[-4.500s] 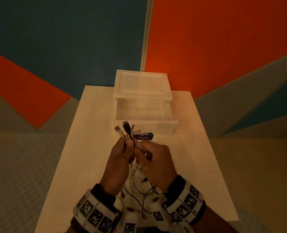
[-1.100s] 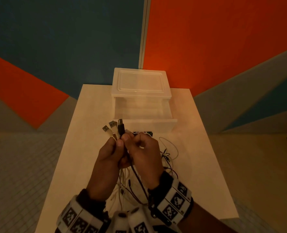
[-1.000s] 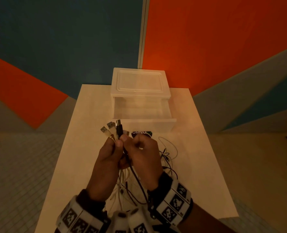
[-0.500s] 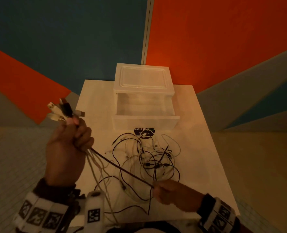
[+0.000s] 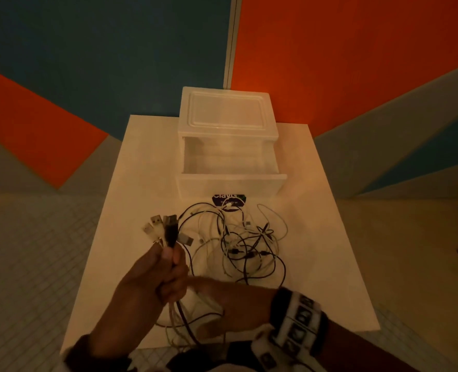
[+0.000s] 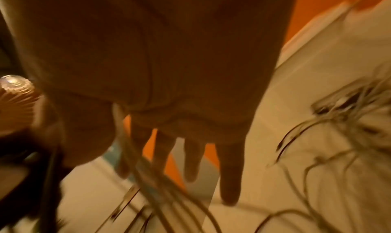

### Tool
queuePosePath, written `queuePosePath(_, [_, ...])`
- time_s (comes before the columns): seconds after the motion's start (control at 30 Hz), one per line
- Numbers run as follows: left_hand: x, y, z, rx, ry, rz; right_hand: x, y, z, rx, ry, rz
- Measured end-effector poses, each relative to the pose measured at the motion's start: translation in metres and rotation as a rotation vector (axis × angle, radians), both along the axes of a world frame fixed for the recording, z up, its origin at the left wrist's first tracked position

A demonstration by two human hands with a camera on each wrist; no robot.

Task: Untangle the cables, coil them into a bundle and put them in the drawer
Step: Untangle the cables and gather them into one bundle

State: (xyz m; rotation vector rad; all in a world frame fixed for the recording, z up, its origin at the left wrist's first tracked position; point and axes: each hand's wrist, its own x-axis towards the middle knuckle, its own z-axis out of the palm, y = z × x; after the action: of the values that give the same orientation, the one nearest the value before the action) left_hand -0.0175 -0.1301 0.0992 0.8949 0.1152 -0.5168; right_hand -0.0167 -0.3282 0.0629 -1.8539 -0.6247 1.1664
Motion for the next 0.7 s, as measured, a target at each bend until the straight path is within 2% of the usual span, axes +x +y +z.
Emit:
queuePosePath(0.07, [0.001, 0.005, -0.003, -0.008, 0.035, 0.030, 0.002, 0.023, -0.008, -0.049, 0.037, 0.181])
queuePosePath(0.27, [-0.009, 0.042, -0.008, 0.042, 0.070, 0.149, -0.013, 0.044, -0.076, -0.244, 0.053, 0.448])
queuePosePath(0.3, [-0.013, 0.048, -0.010, 0.060, 0.071, 0.166, -0.012, 0.046, -0.089, -0.294, 0.051, 0.404])
queuePosePath(0.37, [-0.020, 0.056, -0.012, 0.072, 0.100, 0.183, -0.005, 0.047, -0.112, -0.383, 0.008, 0.144])
queuePosePath(0.43, [-0.024, 0.063, -0.013, 0.086, 0.125, 0.184, 0.003, 0.049, -0.136, -0.468, -0.131, -0.151])
queuePosePath(0.47, [-0.027, 0.066, -0.012, 0.095, 0.132, 0.183, 0.007, 0.052, -0.141, -0.517, -0.202, -0.218])
queuePosePath(0.6, [-0.036, 0.073, -0.006, 0.084, 0.093, 0.111, 0.010, 0.062, -0.160, -0.632, -0.354, -0.207])
queuePosePath(0.7, [-0.036, 0.089, -0.008, -0.097, 0.084, 0.104, 0.007, 0.071, -0.170, -0.678, -0.396, -0.187])
